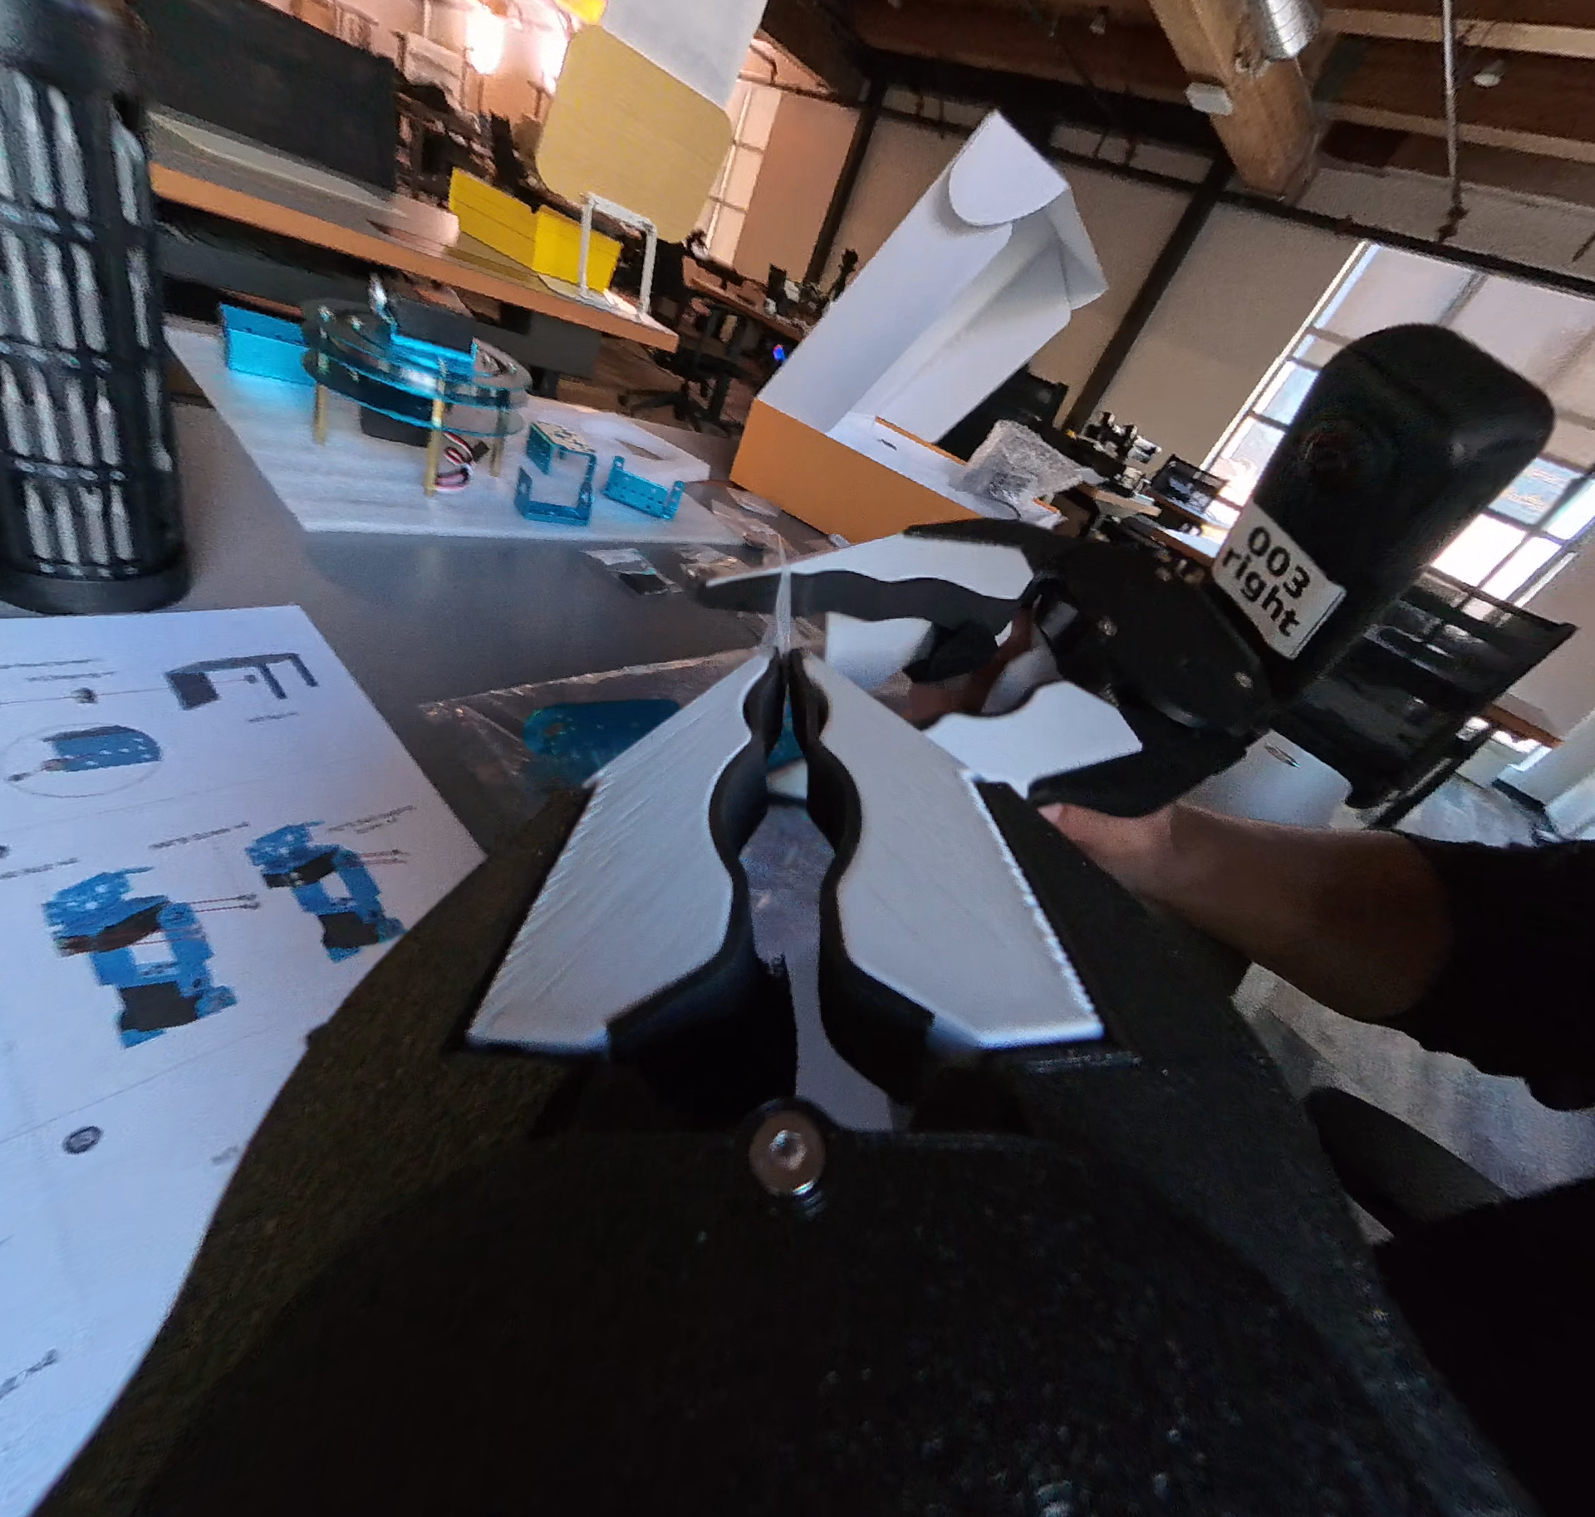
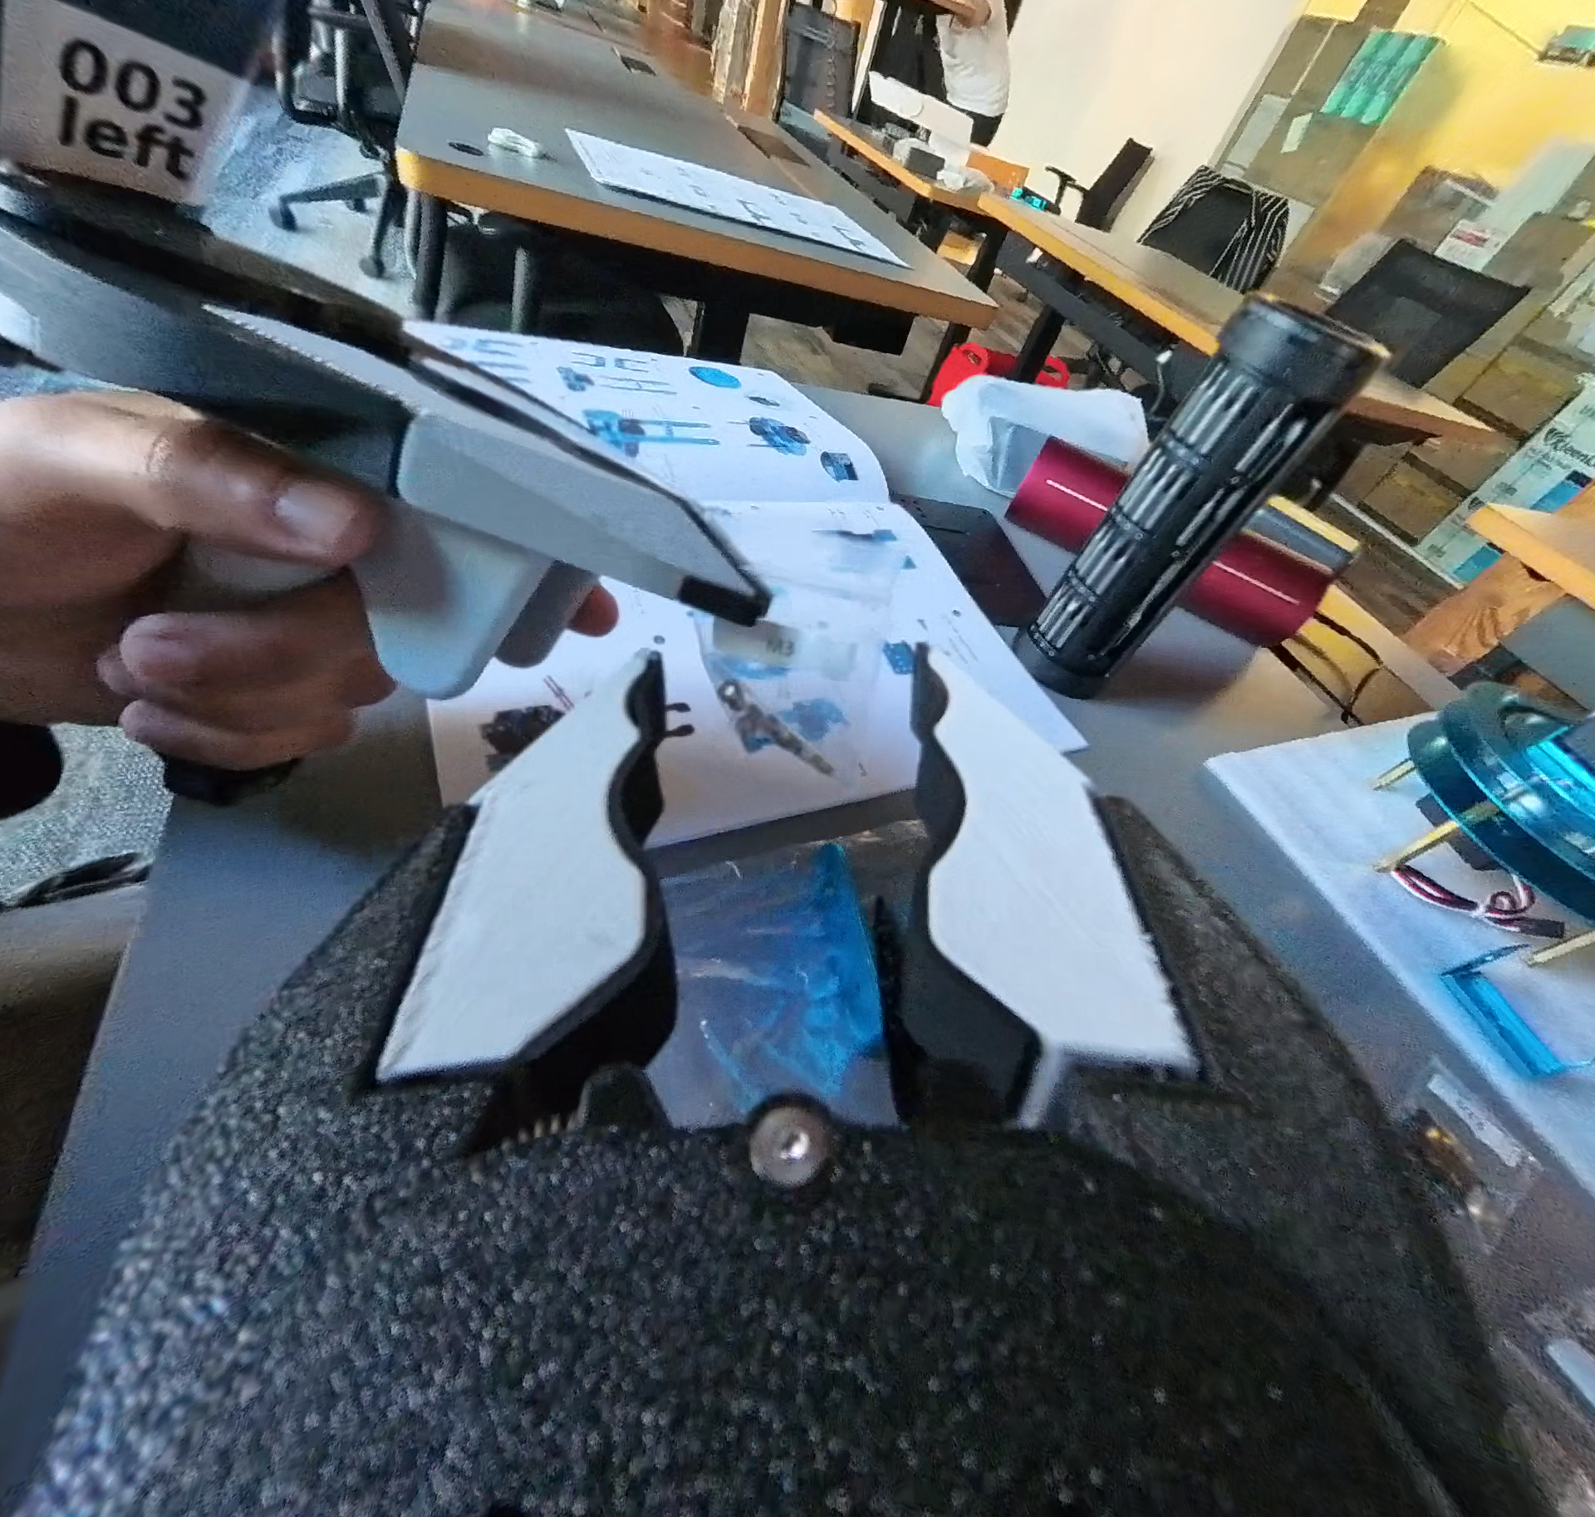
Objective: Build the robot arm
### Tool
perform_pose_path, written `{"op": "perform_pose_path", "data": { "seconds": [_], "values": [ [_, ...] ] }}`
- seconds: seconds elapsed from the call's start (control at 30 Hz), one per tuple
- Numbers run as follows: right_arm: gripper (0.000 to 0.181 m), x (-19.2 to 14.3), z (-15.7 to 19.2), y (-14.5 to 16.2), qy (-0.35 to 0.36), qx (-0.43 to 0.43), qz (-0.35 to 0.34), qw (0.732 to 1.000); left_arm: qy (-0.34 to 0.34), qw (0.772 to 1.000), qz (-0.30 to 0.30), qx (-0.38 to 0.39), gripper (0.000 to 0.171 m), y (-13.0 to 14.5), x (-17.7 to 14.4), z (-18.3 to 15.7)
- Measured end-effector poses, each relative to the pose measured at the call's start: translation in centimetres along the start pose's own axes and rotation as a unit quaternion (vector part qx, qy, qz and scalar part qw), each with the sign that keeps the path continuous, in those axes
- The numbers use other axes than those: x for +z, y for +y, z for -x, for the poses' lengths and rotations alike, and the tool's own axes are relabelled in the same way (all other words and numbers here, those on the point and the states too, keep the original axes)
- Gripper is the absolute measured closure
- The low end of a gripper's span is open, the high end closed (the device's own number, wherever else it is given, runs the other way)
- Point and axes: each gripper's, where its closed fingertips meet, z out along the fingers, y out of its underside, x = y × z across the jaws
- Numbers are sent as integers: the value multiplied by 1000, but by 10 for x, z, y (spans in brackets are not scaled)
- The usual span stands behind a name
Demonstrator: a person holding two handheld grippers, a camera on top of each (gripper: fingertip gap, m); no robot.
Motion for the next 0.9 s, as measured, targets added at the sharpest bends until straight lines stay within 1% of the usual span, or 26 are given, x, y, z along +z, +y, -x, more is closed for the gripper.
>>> {"op": "perform_pose_path", "data": {
  "seconds": [0.03, 0.1, 0.13, 0.2, 0.33, 0.4, 0.43, 0.53, 0.57, 0.6, 0.63, 0.7, 0.73, 0.77, 0.83, 0.9],
  "values": [
    [130, -2, -2, 1, 0, -9, -2, 1000, 6, 1000, 9, -9, 171, 4, 2, -1],
    [132, -2, -4, 7, 5, -31, 9, 999, 19, 999, 8, -29, 171, 6, 4, -2],
    [137, -2, -2, 8, 1, -35, 12, 999, 23, 999, 8, -38, 171, 7, 5, -3],
    [150, 1, -3, 14, 6, -31, 25, 999, 33, 998, 16, -48, 171, 9, 7, -6],
    [169, 2, -5, 21, 6, -50, 45, 998, 7, 999, 30, -18, 170, 12, 5, 1],
    [177, 1, -5, 21, 4, -55, 46, 997, 11, 999, 35, -11, 170, 11, 3, 0],
    [179, 1, -4, 21, 0, -54, 46, 997, 14, 999, 38, -7, 170, 11, 2, 0],
    [180, 1, -3, 19, -4, -58, 48, 997, 4, 999, 41, 17, 169, 8, -3, 3],
    [179, 0, -3, 17, -2, -60, 44, 997, -2, 999, 38, 24, 171, 7, -5, 5],
    [179, -2, -2, 14, -2, -58, 37, 998, -4, 999, 32, 26, 171, 4, -6, 6],
    [171, -3, -2, 11, -3, -54, 30, 998, -5, 999, 22, 24, 171, 1, -8, 7],
    [133, -3, -6, 8, 13, -50, 29, 998, -6, 1000, 7, 14, 171, -4, -8, 7],
    [120, -3, -7, 7, 20, -50, 31, 998, -6, 1000, 2, 10, 171, -5, -8, 7],
    [112, -3, -7, 3, 23, -50, 25, 998, -5, 1000, -3, 7, 171, -5, -6, 6],
    [108, -4, -2, -3, 20, -45, 7, 999, -4, 1000, -12, 4, 171, -4, -3, 3],
    [112, -7, -3, -9, 29, -45, -7, 999, -16, 1000, -15, 3, 171, -2, 0, 4]
  ]
}}
